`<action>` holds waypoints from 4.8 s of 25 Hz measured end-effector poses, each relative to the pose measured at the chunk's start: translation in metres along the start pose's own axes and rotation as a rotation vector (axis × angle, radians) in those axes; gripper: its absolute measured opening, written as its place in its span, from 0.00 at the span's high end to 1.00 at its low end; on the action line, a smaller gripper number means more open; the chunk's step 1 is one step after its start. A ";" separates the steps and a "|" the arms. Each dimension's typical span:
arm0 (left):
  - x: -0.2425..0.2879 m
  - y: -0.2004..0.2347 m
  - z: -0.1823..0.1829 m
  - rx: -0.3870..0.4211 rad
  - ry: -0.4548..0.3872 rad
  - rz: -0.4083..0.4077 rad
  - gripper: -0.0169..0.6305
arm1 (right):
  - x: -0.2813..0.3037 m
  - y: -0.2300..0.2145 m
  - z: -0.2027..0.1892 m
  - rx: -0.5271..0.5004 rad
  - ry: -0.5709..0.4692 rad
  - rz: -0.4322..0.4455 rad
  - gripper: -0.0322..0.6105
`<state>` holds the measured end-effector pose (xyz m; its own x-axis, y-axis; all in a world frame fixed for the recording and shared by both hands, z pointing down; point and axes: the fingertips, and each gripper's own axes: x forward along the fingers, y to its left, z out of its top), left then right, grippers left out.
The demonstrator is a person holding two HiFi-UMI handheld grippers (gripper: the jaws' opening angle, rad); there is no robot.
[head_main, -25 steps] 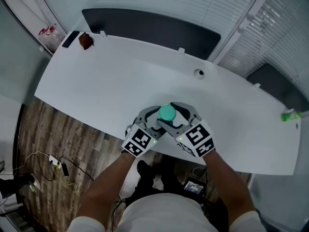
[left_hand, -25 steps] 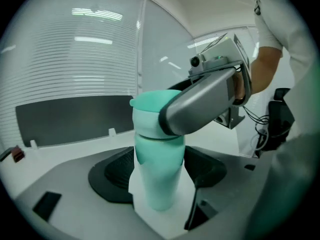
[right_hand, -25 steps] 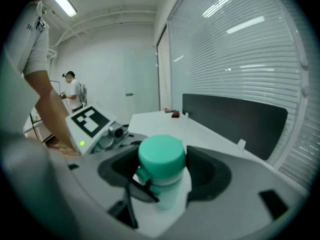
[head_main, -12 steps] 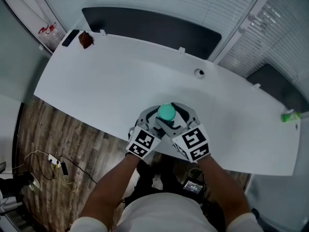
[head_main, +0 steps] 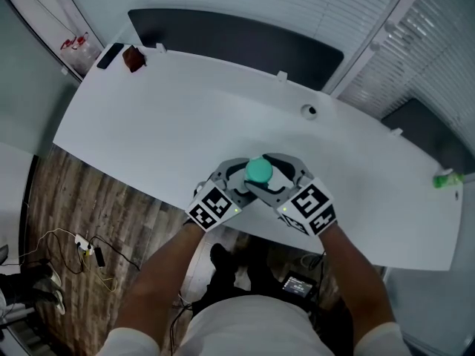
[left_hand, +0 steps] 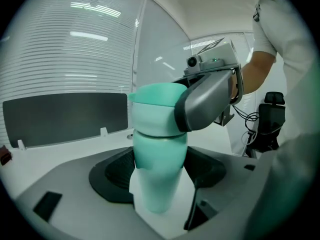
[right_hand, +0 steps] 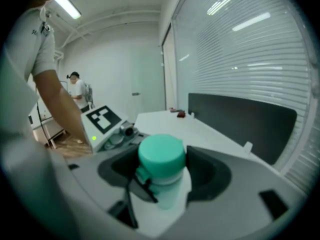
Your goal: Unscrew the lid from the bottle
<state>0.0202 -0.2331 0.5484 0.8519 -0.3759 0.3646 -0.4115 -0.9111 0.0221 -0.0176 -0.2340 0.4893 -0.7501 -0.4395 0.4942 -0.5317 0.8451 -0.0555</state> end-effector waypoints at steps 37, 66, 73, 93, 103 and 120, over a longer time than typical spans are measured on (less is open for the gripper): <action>-0.001 -0.004 -0.003 -0.040 -0.003 -0.004 0.48 | -0.006 0.003 0.000 0.010 -0.012 -0.067 0.47; -0.013 -0.002 -0.003 -0.003 0.056 -0.001 0.48 | -0.028 0.000 0.016 0.051 -0.079 -0.053 0.48; -0.022 0.001 0.003 -0.020 0.036 0.033 0.48 | -0.035 0.000 0.021 0.060 -0.093 -0.074 0.48; -0.083 0.002 0.055 -0.205 -0.192 0.112 0.49 | -0.068 -0.008 0.041 0.220 -0.219 -0.167 0.48; -0.112 -0.013 0.097 -0.282 -0.329 0.123 0.63 | -0.097 -0.005 0.062 0.260 -0.302 -0.206 0.48; -0.173 -0.039 0.162 -0.376 -0.550 0.145 0.68 | -0.165 0.019 0.101 0.304 -0.450 -0.250 0.48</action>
<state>-0.0585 -0.1604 0.3339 0.7796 -0.6114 -0.1356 -0.5338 -0.7620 0.3667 0.0563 -0.1757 0.3190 -0.6454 -0.7556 0.1120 -0.7525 0.6037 -0.2632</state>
